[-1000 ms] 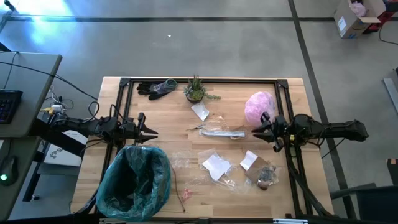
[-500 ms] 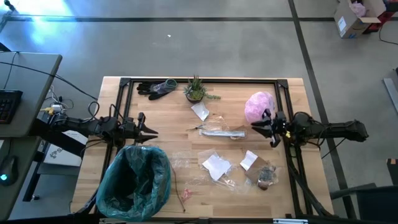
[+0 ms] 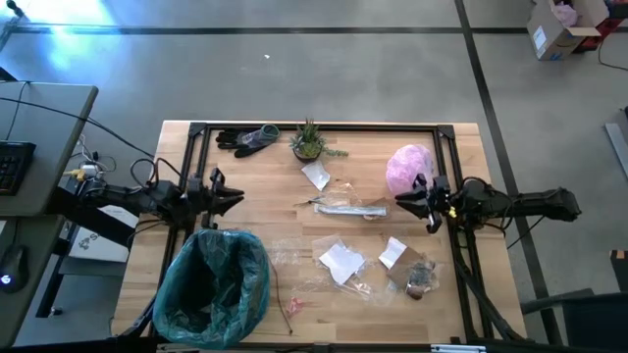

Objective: Place trash/remove bag and relplace
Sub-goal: Put the white plastic into the trash bin

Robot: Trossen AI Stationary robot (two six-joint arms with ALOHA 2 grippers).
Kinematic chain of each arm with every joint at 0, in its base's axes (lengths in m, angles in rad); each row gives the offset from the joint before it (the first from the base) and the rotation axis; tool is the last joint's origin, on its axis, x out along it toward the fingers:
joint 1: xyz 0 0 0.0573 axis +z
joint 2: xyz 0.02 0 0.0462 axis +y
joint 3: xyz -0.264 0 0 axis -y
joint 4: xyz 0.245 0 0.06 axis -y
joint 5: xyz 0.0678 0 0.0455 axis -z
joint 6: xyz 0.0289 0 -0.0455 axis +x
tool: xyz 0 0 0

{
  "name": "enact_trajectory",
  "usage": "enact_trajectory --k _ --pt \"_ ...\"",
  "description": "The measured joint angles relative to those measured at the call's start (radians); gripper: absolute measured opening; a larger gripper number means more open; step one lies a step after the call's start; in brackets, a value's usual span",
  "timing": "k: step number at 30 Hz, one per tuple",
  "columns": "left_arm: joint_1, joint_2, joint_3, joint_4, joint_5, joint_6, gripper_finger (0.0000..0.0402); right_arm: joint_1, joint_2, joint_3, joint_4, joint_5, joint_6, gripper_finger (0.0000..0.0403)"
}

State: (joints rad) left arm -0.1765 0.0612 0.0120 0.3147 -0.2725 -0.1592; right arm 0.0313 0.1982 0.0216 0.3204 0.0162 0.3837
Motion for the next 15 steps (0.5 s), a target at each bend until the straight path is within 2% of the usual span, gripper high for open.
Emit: enact_trajectory --k 5,8,12,15 --pt "0.0 0.001 0.0 0.028 -0.013 -0.027 0.0051 0.002 0.0 0.0 0.129 -0.012 -0.018 0.0073" --pt "0.0 0.01 0.0 0.021 -0.061 -0.066 0.0052 0.002 0.001 0.026 0.218 -0.013 -0.073 0.0073" --pt "0.0 0.043 0.0 -0.011 -0.097 -0.069 0.006 0.002 0.067 0.169 0.231 -0.035 -0.174 0.0078" --pt "0.0 0.078 0.0 -0.026 -0.116 -0.101 0.0064 0.002 0.209 0.355 0.209 -0.107 -0.251 0.0087"
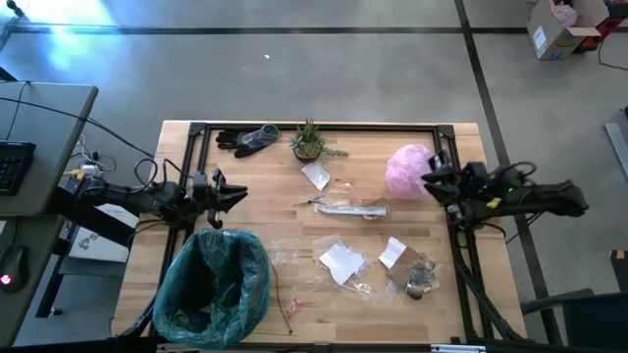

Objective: Place trash/remove bag and relplace
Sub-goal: Put the white plastic into the trash bin

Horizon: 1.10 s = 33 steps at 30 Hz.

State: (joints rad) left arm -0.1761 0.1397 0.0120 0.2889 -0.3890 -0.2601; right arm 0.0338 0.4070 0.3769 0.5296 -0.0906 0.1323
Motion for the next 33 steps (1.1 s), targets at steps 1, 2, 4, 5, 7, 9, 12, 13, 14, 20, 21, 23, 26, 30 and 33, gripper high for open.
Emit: enact_trajectory --k 1,2,4,5,7,9,12,13,14,20,21,23,26,30,33 --pt "0.0 0.014 0.0 0.0 -0.008 -0.007 0.0065 0.0 0.061 0.076 -0.028 -0.028 -0.018 0.0091" --pt "0.0 0.027 0.0 0.0 -0.013 -0.016 0.0066 0.0 0.126 0.157 -0.072 -0.051 -0.037 0.0094" --pt "0.0 0.058 0.0 0.001 -0.025 -0.035 0.0067 0.0 0.272 0.337 -0.224 -0.08 -0.069 0.0101" --pt "0.0 0.071 0.0 0.0 -0.031 -0.049 0.0067 0.0 0.345 0.426 -0.328 -0.082 -0.09 0.0103" --pt "0.0 0.097 0.0 0.001 -0.046 -0.077 0.0067 0.0 0.499 0.607 -0.588 -0.055 -0.139 0.0107" --pt "0.0 0.121 0.0 0.0 -0.053 -0.101 0.0067 0.0 0.65 0.76 -0.836 0.016 -0.18 0.0109" --pt "0.0 0.156 0.0 0.0 -0.054 -0.119 0.0067 -0.001 0.852 0.915 -1.15 0.106 -0.2 0.0109" --pt "0.0 0.167 0.0 0.0 -0.054 -0.127 0.0067 -0.001 0.905 0.951 -1.231 0.135 -0.201 0.0111" --pt "0.0 0.179 0.0 0.0 -0.052 -0.131 0.0067 -0.001 0.953 0.98 -1.296 0.164 -0.201 0.0114" --pt "0.0 0.24 0.0 -0.001 -0.044 -0.132 0.0067 -0.006 1.176 1.005 -1.505 0.288 -0.185 0.0166" --pt "0.0 0.248 0.0 0.0 -0.049 -0.131 0.0067 -0.009 1.198 0.995 -1.514 0.298 -0.175 0.0178" --pt "0.0 0.259 0.0 -0.001 -0.059 -0.129 0.0067 -0.019 1.237 0.963 -1.502 0.301 -0.158 0.02" --pt "0.0 0.273 0.0 -0.003 -0.059 -0.131 0.0067 -0.024 1.293 0.903 -1.437 0.3 -0.141 0.0223" --pt "0.0 0.287 0.0 -0.006 -0.059 -0.13 0.0067 -0.021 1.342 0.847 -1.336 0.267 -0.136 0.023" --pt "0.0 0.295 0.0 -0.014 -0.066 -0.13 0.0067 -0.004 1.372 0.82 -1.287 0.244 -0.136 0.022"
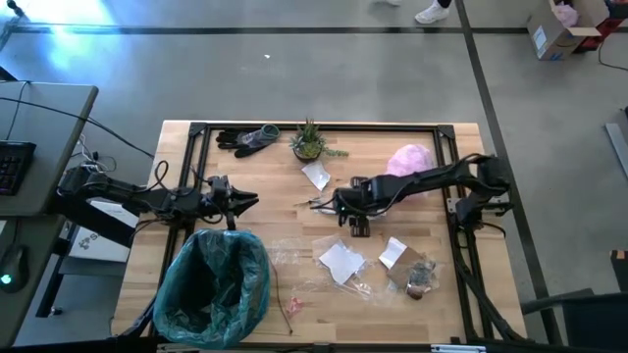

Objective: Place trash/remove bag and relplace
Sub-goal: Put the white plastic into the trash bin

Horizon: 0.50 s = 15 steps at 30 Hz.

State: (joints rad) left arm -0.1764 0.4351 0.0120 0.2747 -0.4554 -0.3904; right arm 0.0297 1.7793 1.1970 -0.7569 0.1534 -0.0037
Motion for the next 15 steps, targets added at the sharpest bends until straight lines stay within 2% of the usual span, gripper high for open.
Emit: enact_trajectory --k 9,15 --pt "0.0 0.021 0.0 -0.013 -0.015 0.0 0.0067 0.016 0.066 -0.002 0.03 0.003 -0.001 0.018" --pt "0.0 0.026 0.0 -0.015 -0.023 -0.002 0.0067 0.004 0.123 -0.002 0.035 0.083 -0.006 0.0163"
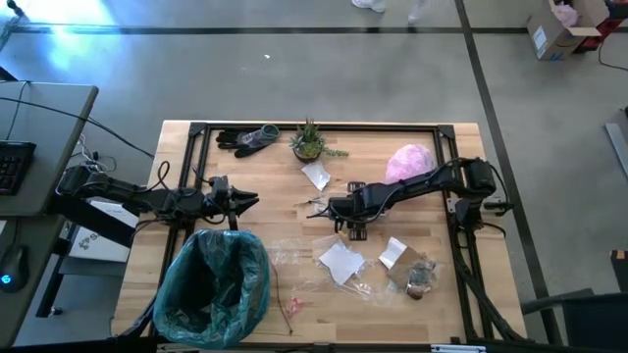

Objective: Place trash/remove bag and relplace
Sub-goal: Put the white plastic into the trash bin

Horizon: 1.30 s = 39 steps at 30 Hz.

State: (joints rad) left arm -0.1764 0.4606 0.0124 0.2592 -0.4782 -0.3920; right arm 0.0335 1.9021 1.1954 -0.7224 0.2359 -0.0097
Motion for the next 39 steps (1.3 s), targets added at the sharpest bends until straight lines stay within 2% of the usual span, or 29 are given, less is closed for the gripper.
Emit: enact_trajectory --k 8,15,17,22,32,35,39 --pt "0.0 0.0 0.0 -0.002 0.0 0.0 0.0067 -0.023 0.038 0.004 0.007 0.0 0.01 0.0123" --pt "0.0 0.002 0.0 -0.01 -0.001 -0.001 0.0067 -0.026 0.036 0.001 0.007 0.014 0.027 0.0022" --pt "0.0 0.002 0.0 -0.011 -0.001 -0.002 0.0067 -0.026 0.034 0.001 0.003 0.005 0.043 0.0007" --pt "0.0 0.002 0.0 -0.019 -0.002 -0.013 0.0067 0.002 -0.012 -0.001 -0.025 -0.002 0.082 0.0002" --pt "0.0 0.002 0.0 -0.04 -0.029 -0.027 0.0067 0.032 -0.246 0.059 0.007 0.017 0.092 0.0" --pt "0.0 0.003 0.0 -0.051 -0.032 -0.027 0.0067 0.032 -0.328 0.066 0.087 -0.015 0.089 0.0" --pt "0.0 0.011 0.001 -0.062 -0.033 -0.036 0.0067 0.033 -0.433 0.067 0.311 -0.126 0.06 0.0"
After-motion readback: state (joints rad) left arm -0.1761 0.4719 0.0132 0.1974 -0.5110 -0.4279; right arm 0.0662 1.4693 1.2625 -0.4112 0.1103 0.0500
